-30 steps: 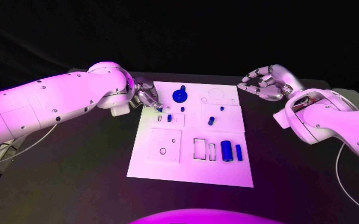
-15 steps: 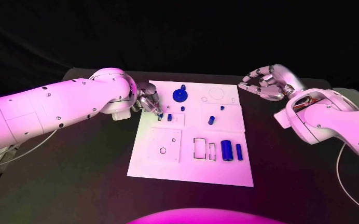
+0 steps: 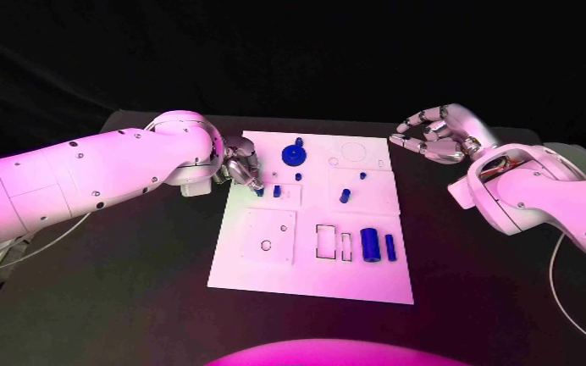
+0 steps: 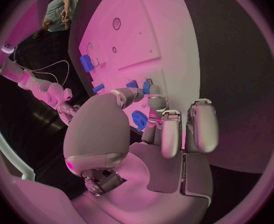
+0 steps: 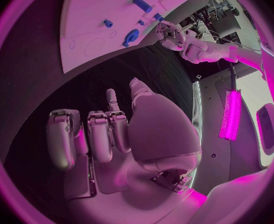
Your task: Assemble the parts on the task board
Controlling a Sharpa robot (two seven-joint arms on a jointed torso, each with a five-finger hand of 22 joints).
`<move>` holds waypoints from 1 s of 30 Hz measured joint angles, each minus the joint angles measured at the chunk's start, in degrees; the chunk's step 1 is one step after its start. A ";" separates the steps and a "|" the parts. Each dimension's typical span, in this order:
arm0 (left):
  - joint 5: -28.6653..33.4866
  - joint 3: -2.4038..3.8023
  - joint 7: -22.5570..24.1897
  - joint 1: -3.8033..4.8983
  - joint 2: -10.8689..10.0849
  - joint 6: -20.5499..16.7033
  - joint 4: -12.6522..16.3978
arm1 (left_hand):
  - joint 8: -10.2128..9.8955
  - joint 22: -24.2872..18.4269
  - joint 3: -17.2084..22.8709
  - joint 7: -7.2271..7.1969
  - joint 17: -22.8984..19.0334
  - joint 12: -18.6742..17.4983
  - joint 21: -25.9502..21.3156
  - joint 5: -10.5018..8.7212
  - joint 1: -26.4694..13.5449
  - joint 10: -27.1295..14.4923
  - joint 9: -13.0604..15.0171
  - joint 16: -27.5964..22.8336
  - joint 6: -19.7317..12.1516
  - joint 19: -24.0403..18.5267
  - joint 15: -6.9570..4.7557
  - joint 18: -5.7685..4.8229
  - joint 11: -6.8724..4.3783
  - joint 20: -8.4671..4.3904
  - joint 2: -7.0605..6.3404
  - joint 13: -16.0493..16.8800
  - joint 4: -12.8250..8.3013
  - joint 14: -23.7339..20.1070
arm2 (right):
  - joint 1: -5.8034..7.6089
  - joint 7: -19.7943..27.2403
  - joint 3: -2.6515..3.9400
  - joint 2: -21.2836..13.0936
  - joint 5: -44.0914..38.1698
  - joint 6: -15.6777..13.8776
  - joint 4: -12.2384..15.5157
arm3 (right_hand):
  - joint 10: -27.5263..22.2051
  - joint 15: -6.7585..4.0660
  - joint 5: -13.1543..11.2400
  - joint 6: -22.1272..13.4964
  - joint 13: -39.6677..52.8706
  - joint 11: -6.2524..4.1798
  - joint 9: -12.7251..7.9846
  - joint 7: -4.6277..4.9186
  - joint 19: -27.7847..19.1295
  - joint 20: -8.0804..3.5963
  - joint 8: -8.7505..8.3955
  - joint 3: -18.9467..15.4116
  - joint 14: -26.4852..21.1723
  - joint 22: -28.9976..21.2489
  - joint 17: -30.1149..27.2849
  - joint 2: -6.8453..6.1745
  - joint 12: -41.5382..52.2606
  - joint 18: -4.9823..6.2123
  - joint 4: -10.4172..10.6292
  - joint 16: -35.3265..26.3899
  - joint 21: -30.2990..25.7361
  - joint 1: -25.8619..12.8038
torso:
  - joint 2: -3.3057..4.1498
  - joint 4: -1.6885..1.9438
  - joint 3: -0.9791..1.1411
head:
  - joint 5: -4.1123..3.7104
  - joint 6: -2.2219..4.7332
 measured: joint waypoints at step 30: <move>-0.38 0.05 -1.21 0.08 0.73 1.81 -0.70 | -0.04 0.06 0.00 -0.23 -0.01 0.20 0.22 0.35 -0.37 0.41 0.24 0.00 0.23 0.00 0.04 0.00 -0.17 0.00 -0.37 0.53 0.00 0.04 | -0.01 0.07 0.00 -0.01 0.00 -0.04 0.03 | 0.00 0.00 0.00 0.00 0.04 0.00 -0.02 0.00 0.00 0.00 0.00 0.00 0.00 0.03 0.03 0.00 0.00 0.00 0.00 0.00 0.00 0.00 | 0.02 0.03 0.00 | 0.21 -0.08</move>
